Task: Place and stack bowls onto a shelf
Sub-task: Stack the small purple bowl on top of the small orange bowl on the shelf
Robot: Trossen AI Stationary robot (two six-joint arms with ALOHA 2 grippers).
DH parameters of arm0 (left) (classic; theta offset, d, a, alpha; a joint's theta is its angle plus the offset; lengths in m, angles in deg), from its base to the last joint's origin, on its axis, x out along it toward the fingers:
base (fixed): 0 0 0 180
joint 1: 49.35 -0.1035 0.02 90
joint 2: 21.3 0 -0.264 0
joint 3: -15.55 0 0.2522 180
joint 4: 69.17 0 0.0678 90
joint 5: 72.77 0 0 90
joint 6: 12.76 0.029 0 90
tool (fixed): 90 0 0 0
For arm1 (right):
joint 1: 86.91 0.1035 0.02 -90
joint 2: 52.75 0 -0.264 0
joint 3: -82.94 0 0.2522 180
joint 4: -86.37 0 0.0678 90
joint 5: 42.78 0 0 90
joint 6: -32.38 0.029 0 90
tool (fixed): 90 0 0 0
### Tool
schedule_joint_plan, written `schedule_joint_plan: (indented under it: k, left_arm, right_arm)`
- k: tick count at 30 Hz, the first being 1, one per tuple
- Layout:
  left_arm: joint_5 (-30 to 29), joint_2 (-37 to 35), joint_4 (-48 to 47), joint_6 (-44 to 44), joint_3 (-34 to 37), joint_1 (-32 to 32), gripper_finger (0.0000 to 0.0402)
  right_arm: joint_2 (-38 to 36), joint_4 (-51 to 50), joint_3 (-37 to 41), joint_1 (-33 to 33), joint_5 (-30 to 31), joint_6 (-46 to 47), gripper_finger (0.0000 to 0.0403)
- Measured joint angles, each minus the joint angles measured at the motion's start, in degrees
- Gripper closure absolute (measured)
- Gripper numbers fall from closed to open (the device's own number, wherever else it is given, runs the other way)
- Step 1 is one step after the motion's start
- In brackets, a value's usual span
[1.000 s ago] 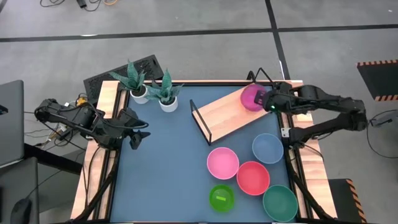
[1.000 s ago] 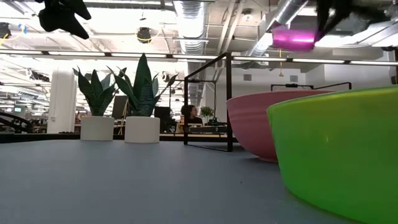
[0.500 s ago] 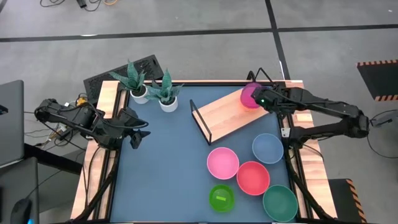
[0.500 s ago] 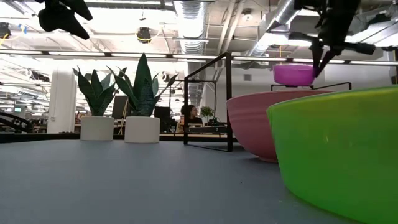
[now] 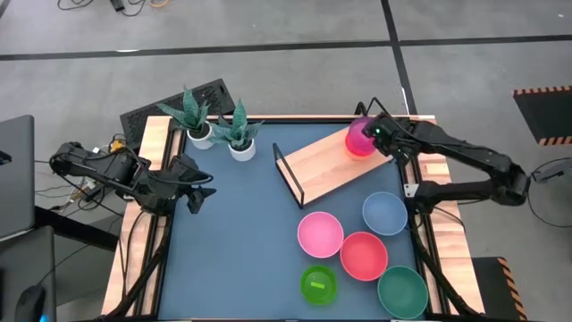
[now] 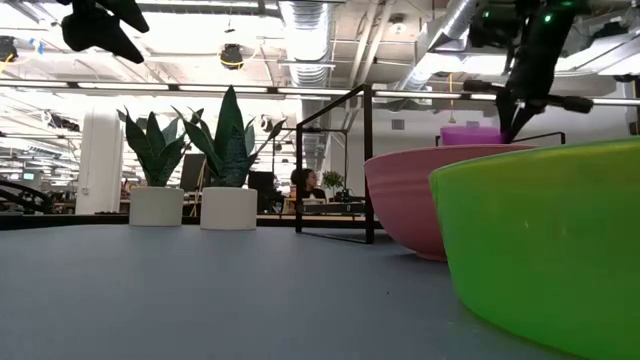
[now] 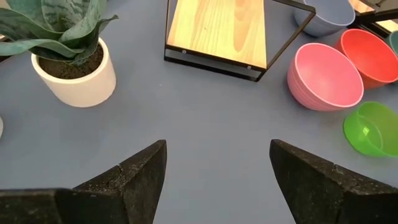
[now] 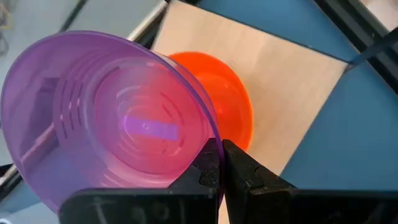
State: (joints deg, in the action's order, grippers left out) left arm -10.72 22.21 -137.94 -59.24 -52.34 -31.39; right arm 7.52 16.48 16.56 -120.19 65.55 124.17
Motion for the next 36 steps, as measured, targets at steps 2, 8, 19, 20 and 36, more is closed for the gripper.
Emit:
schedule_joint_plan:
  k: [2,8,19,20,36]
  left_arm:
    - [-0.02,0.0,-0.02,0.3,0.0,-0.01,0.0132]
    - [-0.07,-0.02,-0.01,0.23,0.0,0.01,0.0132]
    - [-0.18,0.0,-0.02,0.16,0.0,0.01,0.0132]
    - [-0.17,-0.02,-0.02,0.15,0.0,-0.01,0.0132]
    - [-0.13,0.0,-0.02,0.31,0.0,-0.01,0.0132]
  right_arm:
    - [0.11,0.68,1.1,-1.13,-1.09,-0.17,0.0379]
    - [0.83,3.31,3.31,-3.49,-1.65,-0.68,0.0379]
    - [0.94,6.13,4.87,-5.88,-4.19,-3.81,0.0378]
    - [0.94,6.12,4.87,-5.88,-4.19,-3.83,0.0377]
    - [0.94,10.26,4.87,-6.41,-3.43,-9.18,0.0337]
